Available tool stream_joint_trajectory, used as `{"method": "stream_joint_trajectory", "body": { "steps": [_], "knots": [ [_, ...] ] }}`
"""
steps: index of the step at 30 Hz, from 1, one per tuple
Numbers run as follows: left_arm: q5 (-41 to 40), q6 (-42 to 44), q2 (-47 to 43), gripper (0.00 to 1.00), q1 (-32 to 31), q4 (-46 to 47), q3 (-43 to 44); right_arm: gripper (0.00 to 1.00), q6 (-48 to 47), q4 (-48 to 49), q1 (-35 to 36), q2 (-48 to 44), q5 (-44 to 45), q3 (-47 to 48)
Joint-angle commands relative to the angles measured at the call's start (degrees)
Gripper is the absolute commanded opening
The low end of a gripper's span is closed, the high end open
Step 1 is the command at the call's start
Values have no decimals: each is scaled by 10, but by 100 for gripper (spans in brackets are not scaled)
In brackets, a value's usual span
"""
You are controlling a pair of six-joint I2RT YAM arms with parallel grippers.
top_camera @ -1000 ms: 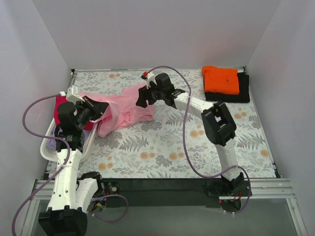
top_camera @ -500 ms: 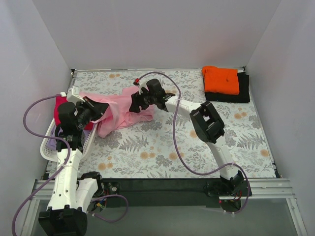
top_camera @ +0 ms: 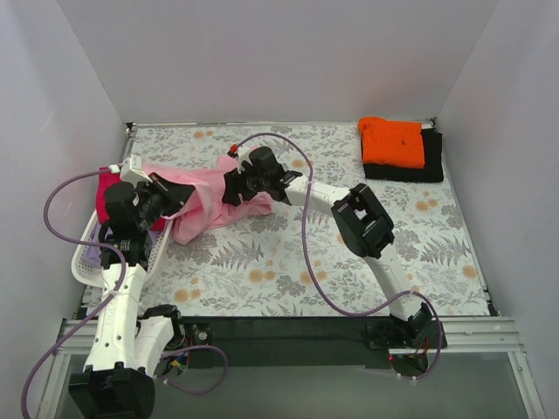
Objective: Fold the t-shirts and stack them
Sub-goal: Flatten the tshirt out
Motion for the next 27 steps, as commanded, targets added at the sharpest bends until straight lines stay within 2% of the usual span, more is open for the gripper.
{"method": "stream_joint_trajectory", "body": {
  "steps": [1,5,10,27],
  "knots": [
    [15,-2,-4,0,-1,9,-7,58,-1,23,-2,24,20,41],
    [20,-5,-2,0,0,14,-11,52,0,24,-2,37,15,60],
    [23,-6,-1,0,-1,18,-13,48,-6,27,10,20,27,35],
    [35,-10,7,0,-1,28,-17,47,-26,41,35,-57,82,-49]
  ]
}}
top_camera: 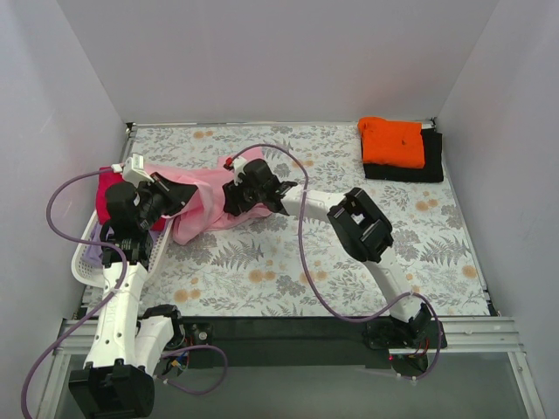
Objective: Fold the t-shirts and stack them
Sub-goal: Flatten the tshirt out
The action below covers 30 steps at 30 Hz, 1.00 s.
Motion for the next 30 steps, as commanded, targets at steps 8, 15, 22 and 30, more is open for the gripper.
{"method": "stream_joint_trajectory", "body": {
  "steps": [8,15,22,30],
  "knots": [
    [14,-3,-1,0,-1,7,-8,47,-26,27,4,-64,30,9],
    [15,-3,1,0,0,8,-9,47,-16,27,4,-31,8,31],
    [17,-3,1,0,-1,10,-11,45,-11,25,4,-12,1,42],
    [20,-3,1,0,-1,12,-12,44,-6,23,5,-6,0,34]
  ]
}}
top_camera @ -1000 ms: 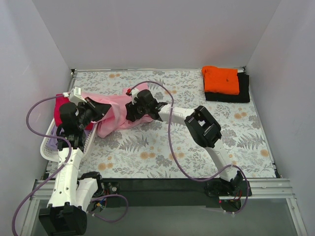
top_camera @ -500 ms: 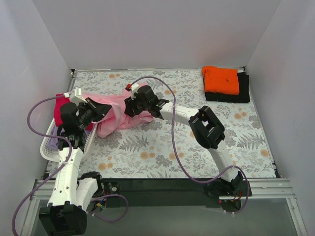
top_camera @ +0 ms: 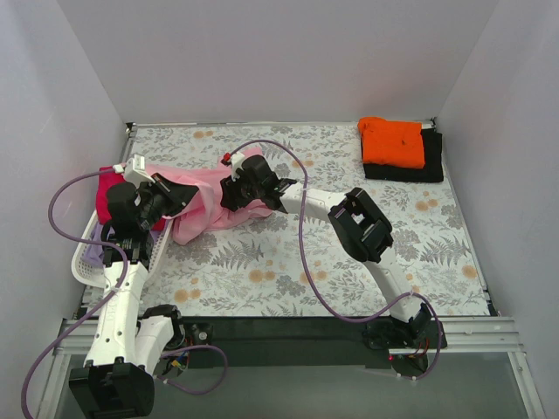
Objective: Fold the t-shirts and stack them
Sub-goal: Flatten the tshirt out
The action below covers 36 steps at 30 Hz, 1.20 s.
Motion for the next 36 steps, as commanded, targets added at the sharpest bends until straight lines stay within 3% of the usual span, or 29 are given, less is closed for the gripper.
{"method": "stream_joint_trajectory", "body": {
  "steps": [1,8,24,27,28,31,35,36],
  "knots": [
    [12,-2,-2,0,0,6,-6,43,2,16,2,-1,-8,13],
    [13,-2,-2,0,-1,6,-6,36,4,12,2,3,-16,12],
    [14,-1,-3,0,-1,7,-6,34,-5,1,6,13,1,-2],
    [14,-2,-3,0,-1,7,-7,24,-7,-1,6,15,7,4],
    [14,-2,-2,0,-1,7,-7,15,-9,-1,6,16,8,6],
    [13,-2,-3,0,-1,8,-8,1,-12,-8,6,19,10,19],
    [-4,-2,-9,0,-1,7,-5,1,-27,-15,1,-13,34,11],
    [-11,0,-14,0,0,6,-2,1,-34,-14,-8,-66,48,-12]
  ]
}}
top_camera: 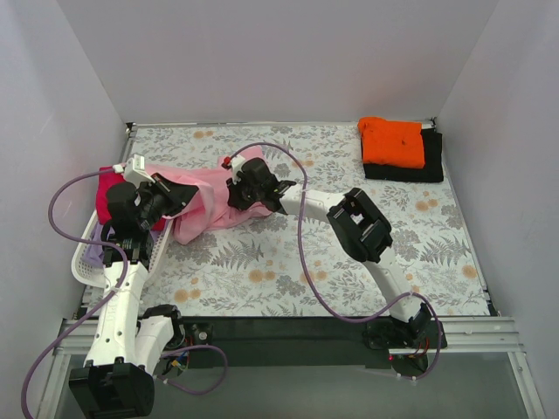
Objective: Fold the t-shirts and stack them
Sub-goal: Flatten the tshirt out
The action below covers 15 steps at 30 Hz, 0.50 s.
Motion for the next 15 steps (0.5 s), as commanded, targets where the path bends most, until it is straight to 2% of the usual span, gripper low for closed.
{"method": "stream_joint_trajectory", "body": {
  "steps": [1,3,8,12,15],
  "knots": [
    [-19,0,-16,0,0,3,0,1,-30,-1,-24,-95,51,-39],
    [-25,0,-18,0,0,4,6,1,-43,4,-50,-200,77,-100],
    [-15,0,-12,0,0,10,26,1,-49,58,-125,-452,138,-326],
    [29,0,0,0,-1,11,59,1,-79,69,-137,-701,219,-415],
    [102,-10,18,0,-2,28,88,1,-111,22,-137,-824,253,-416]
  ]
}}
